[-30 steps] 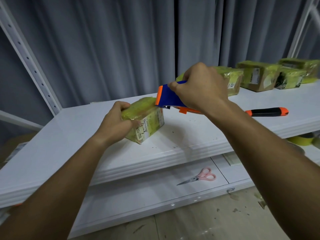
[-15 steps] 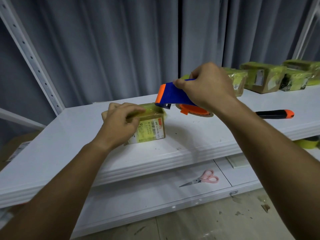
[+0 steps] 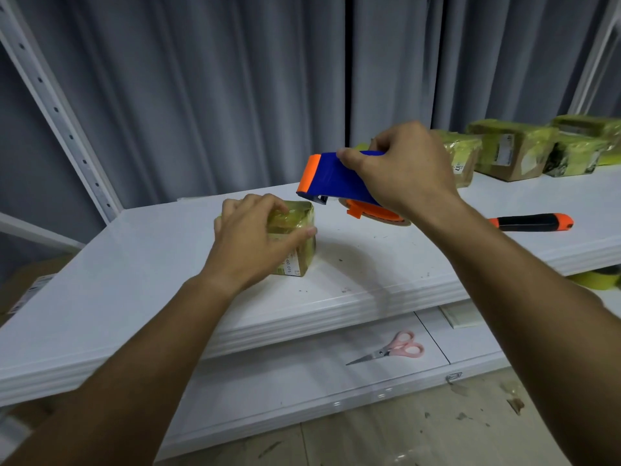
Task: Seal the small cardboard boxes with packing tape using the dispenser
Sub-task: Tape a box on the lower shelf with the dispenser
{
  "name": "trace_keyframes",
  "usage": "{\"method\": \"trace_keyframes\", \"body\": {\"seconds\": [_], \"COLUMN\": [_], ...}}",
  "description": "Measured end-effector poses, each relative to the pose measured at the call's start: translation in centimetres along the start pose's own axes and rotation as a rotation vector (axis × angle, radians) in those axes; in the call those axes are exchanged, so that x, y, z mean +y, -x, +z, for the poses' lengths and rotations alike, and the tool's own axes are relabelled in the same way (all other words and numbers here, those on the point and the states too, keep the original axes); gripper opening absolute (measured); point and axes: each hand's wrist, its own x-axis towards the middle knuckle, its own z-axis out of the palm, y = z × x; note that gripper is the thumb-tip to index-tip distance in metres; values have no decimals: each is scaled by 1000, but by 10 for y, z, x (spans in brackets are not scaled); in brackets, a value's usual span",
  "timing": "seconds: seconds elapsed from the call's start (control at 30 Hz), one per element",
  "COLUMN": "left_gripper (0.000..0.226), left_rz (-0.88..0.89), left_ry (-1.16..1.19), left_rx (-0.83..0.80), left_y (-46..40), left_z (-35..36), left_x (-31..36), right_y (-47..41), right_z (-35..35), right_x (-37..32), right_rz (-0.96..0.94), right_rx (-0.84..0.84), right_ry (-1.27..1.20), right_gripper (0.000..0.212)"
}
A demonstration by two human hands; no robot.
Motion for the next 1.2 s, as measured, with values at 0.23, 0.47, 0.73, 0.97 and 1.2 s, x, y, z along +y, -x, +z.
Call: {"method": "trace_keyframes", "body": {"seconds": [0.23,0.47,0.73,0.97,1.2], "left_gripper": [26,28,30,28,27], "left_rz": [0,-84,-168,-282,-312], "left_ry": [240,393,639,845,832], "left_rx": [-59,-93,77,-169,-343], "left_y": [-5,-6,-12,-18,-13], "left_z": [-2,-10,-31,-47,-54], "left_x": [-10,-26,-9,5,-4], "right_y": [2,8,12,13,15], "right_z": [-2,-7,-10,-14,-13], "right_x": [3,1,-7,-8,-9], "right_rz": [-37,-79,-109,-94,-124], "right_rx": [-35,-67,-109,-117,-155], "right_ry": [-71,-155,-242,-396,-440], "right_gripper": [44,49,49,48,45]}}
